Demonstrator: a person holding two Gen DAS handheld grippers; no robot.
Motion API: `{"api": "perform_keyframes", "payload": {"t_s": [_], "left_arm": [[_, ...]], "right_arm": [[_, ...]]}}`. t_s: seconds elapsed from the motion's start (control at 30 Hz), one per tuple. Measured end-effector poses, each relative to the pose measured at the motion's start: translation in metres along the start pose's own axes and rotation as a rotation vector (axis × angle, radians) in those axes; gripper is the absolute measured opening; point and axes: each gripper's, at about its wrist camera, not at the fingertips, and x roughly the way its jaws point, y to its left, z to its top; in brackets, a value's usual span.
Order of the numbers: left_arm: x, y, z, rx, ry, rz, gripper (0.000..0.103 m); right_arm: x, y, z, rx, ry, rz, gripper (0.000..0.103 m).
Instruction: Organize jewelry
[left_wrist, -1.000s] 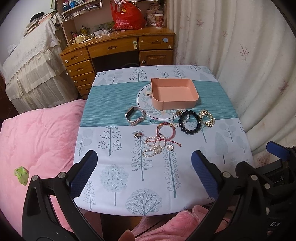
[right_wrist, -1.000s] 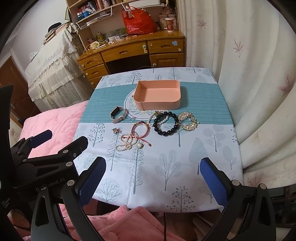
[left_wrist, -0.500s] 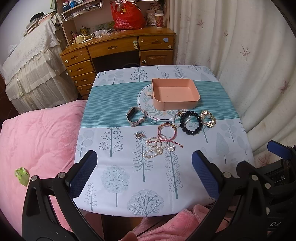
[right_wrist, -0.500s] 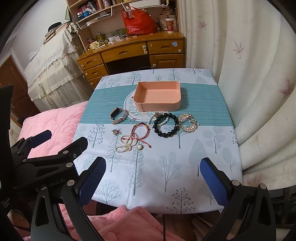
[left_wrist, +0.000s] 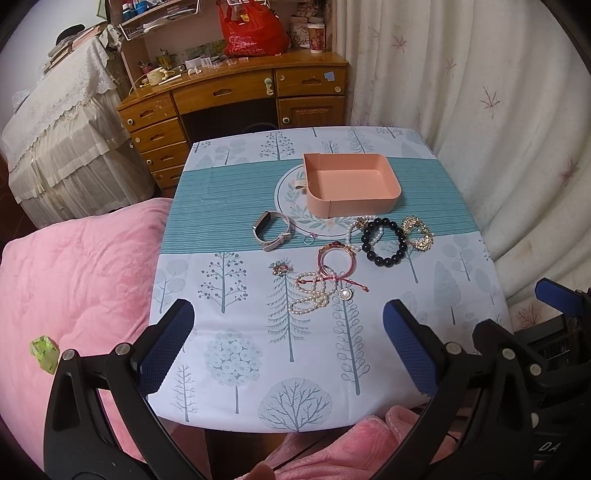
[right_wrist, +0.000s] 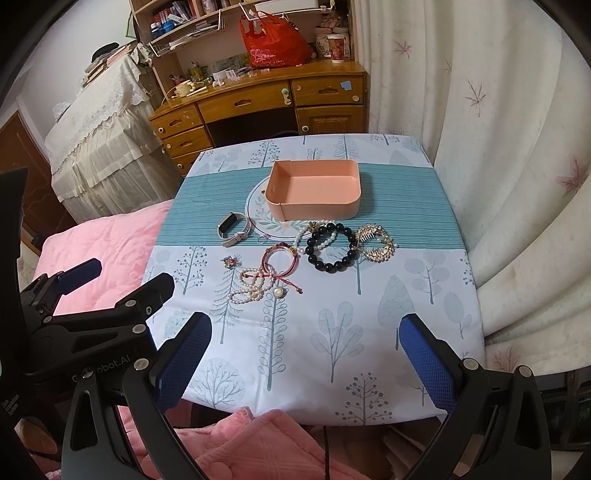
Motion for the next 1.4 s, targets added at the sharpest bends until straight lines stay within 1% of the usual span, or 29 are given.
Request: {"api": "perform_keyframes", "payload": {"t_s": [0.17, 0.37, 0.5, 0.77, 0.9, 0.97, 1.13, 1.23, 1.3, 1.33, 1.4], "left_arm": [[0.0, -0.001, 0.0, 0.002, 0.001, 0.003, 0.102], [0.007, 0.002, 0.003, 0.013, 0.01, -0.011, 0.102], [0.009, 0.003, 0.006, 0.022, 0.008, -0.017, 0.102], [0.011, 0.006, 0.013, 0.028, -0.001, -0.032, 0.102], [0.008, 0.005, 0.016, 0.051, -0.022, -0.002, 0.102], [0.007, 0.005, 0.017, 0.064, -0.031, 0.007, 0.101], [0.009, 0.012, 0.02, 0.078, -0.026, -0.021, 0.101], [0.007, 0.017, 0.021, 0.078, -0.041, -0.029, 0.101], [0.007, 0.024, 0.022, 0.061, -0.037, -0.073, 0.101], [0.008, 0.025, 0.021, 0.06, -0.033, -0.082, 0.101], [0.012, 0.024, 0.021, 0.082, -0.015, -0.071, 0.101]], "right_arm": [[0.0, 0.001, 0.001, 0.001, 0.002, -0.001, 0.102], [0.003, 0.001, -0.001, 0.006, 0.006, -0.007, 0.102], [0.005, 0.006, -0.006, 0.009, 0.005, -0.021, 0.102], [0.004, 0.014, -0.004, 0.006, 0.003, -0.049, 0.102], [0.002, 0.017, -0.002, 0.009, 0.005, -0.059, 0.102], [0.003, 0.017, -0.002, 0.018, 0.006, -0.051, 0.102], [0.01, 0.018, -0.008, 0.055, 0.018, -0.021, 0.102], [0.012, 0.023, -0.008, 0.068, 0.01, -0.015, 0.102], [0.014, 0.029, -0.008, 0.064, 0.018, -0.008, 0.102], [0.016, 0.033, -0.01, 0.058, 0.028, -0.007, 0.102], [0.017, 0.04, -0.009, 0.05, 0.032, -0.003, 0.102]]}}
